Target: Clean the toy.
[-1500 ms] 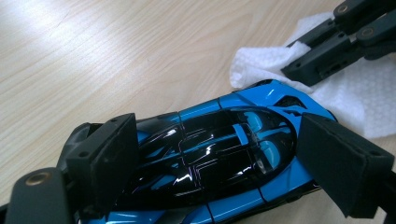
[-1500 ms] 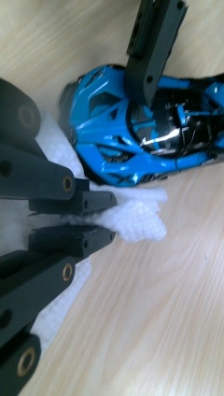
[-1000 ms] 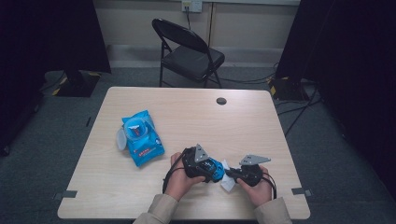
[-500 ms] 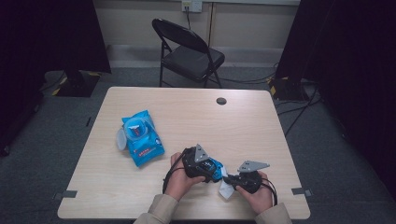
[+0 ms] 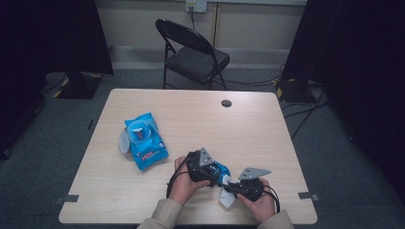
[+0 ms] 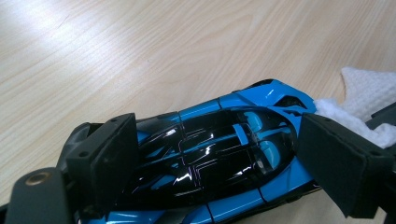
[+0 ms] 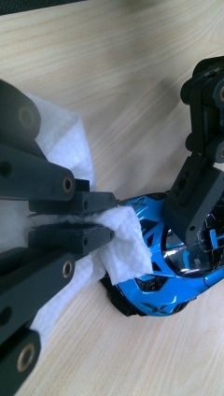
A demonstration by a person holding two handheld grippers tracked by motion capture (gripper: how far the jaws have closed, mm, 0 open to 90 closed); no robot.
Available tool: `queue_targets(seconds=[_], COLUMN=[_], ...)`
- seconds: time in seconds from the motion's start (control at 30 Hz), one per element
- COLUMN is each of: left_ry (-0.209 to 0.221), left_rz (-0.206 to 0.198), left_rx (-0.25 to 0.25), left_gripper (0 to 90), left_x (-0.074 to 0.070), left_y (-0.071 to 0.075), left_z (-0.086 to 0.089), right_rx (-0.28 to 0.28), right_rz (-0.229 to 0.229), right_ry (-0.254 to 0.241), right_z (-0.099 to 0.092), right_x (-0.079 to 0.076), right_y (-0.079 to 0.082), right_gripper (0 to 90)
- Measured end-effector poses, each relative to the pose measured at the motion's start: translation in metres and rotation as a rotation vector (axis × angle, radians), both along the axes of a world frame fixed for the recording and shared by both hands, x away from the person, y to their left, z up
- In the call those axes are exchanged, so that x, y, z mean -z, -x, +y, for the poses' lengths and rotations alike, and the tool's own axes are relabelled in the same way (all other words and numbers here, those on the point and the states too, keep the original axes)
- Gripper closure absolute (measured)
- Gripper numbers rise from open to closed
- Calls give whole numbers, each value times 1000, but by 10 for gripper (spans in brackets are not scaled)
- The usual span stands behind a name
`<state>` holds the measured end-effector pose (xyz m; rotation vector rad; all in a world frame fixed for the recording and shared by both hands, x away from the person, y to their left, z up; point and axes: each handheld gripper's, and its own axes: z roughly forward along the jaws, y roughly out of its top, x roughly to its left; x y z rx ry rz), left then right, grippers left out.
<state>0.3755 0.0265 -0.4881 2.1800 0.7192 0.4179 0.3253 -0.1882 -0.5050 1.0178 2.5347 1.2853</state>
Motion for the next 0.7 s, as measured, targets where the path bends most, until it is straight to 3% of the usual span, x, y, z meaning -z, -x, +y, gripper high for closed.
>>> queue_targets(seconds=[0.43, 0.7], left_ry=[-3, 2], left_rz=[-1, 0], left_rx=[0, 1], left_gripper=[129, 129], left_x=[0, 0], left_y=[1, 1], left_z=[-1, -2], right_rx=[-55, -117], right_rz=[-4, -3], right_ry=[-15, -26], right_z=[20, 28], right_x=[1, 1], right_y=[4, 8], right_gripper=[854, 852])
